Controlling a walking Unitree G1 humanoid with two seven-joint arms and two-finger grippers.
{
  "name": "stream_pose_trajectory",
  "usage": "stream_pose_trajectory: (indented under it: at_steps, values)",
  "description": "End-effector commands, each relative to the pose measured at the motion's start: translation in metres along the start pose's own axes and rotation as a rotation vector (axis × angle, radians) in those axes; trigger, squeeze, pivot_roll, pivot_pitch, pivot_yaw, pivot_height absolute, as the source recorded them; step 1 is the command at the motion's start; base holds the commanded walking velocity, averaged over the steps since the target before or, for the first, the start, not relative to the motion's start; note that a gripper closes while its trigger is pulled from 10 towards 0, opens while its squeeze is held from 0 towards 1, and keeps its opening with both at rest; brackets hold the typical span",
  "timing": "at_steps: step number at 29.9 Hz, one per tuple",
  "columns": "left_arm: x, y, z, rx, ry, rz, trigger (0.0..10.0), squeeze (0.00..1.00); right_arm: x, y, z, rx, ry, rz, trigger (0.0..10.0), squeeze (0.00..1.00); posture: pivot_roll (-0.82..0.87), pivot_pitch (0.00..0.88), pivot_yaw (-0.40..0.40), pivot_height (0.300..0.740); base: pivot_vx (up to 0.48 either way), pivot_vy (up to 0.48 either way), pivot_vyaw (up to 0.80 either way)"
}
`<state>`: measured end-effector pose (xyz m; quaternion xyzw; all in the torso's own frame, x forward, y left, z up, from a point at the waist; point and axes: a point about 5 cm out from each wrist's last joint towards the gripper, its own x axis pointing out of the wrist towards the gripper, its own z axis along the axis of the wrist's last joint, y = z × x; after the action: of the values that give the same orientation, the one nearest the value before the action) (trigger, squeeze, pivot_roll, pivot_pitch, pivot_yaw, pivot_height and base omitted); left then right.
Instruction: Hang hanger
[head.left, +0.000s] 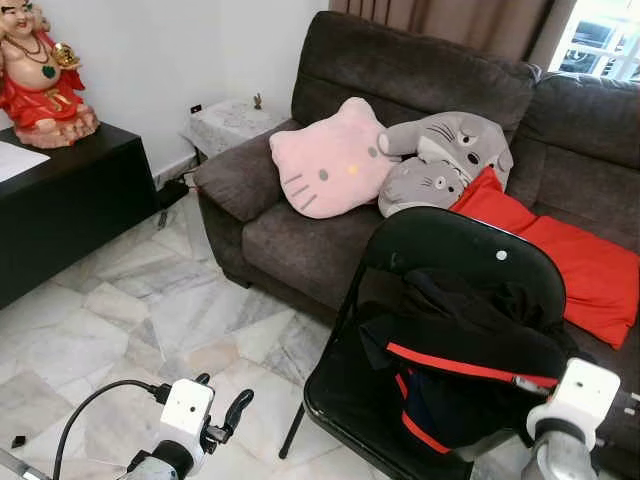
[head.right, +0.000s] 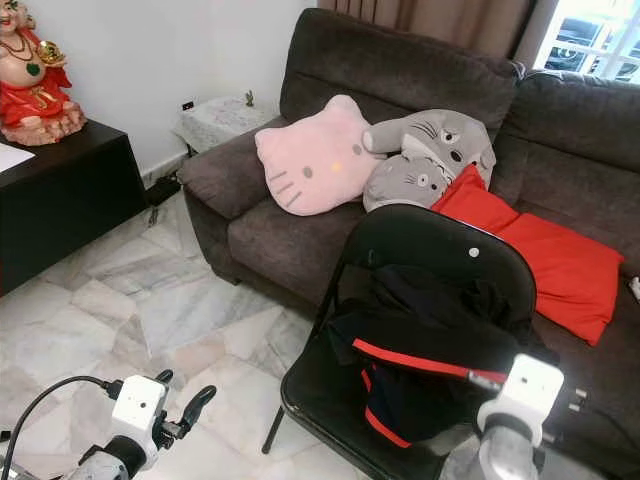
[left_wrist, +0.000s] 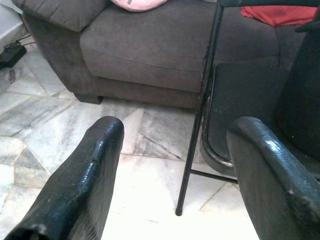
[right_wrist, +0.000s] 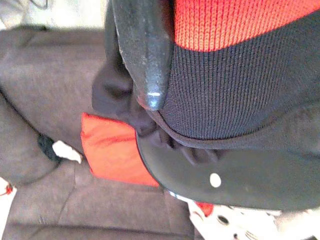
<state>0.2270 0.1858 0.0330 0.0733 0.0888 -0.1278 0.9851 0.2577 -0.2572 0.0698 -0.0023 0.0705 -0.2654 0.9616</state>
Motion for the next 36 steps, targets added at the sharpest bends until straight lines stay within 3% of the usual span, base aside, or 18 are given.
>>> stream_pose_trajectory:
  at_steps: [1,7,9,18,20,26,31,36]
  values:
    - [0.001,-0.001,-0.002,0.011,0.007,-0.009,10.0,0.0,0.003,-0.002,0.006,-0.012,-0.022,-0.009,0.0,0.0,-0.03,0.032,-0.053,0.74,0.0,0.0,0.0]
    - [0.002,-0.001,-0.002,0.01,0.009,-0.005,10.0,0.0,0.013,0.006,0.035,-0.01,-0.113,0.016,0.0,0.0,-0.04,0.027,-0.053,0.74,0.0,0.0,0.0]
    - [0.004,0.0,-0.002,0.012,0.01,-0.003,10.0,0.0,0.02,0.011,0.054,-0.033,-0.164,0.04,0.0,0.0,-0.04,0.025,-0.053,0.74,0.0,0.0,0.0]
    - [0.007,0.002,-0.002,0.012,0.01,0.003,10.0,0.0,0.029,0.024,0.084,-0.056,-0.228,0.096,0.0,0.0,-0.04,0.018,-0.054,0.74,0.0,0.0,0.0]
    - [0.007,0.002,-0.002,0.011,0.009,0.003,10.0,0.0,0.03,0.024,0.089,-0.062,-0.242,0.096,0.0,0.0,-0.05,0.016,-0.052,0.74,0.0,0.0,0.0]
    - [0.01,0.002,-0.002,0.01,0.009,0.003,10.0,0.0,0.042,0.021,0.103,0.043,-0.184,0.069,0.0,0.0,-0.05,0.011,-0.049,0.74,0.0,0.0,0.0]
    - [0.011,0.003,-0.002,0.012,0.007,0.006,10.0,0.0,0.048,0.024,0.129,-0.01,-0.263,0.117,0.0,0.0,-0.05,0.007,-0.05,0.74,0.0,0.0,0.0]
    - [0.012,0.002,-0.002,0.011,0.005,0.007,10.0,0.0,0.055,0.018,0.152,-0.005,-0.314,0.089,0.0,0.0,-0.05,0.002,-0.048,0.74,0.0,0.0,0.0]
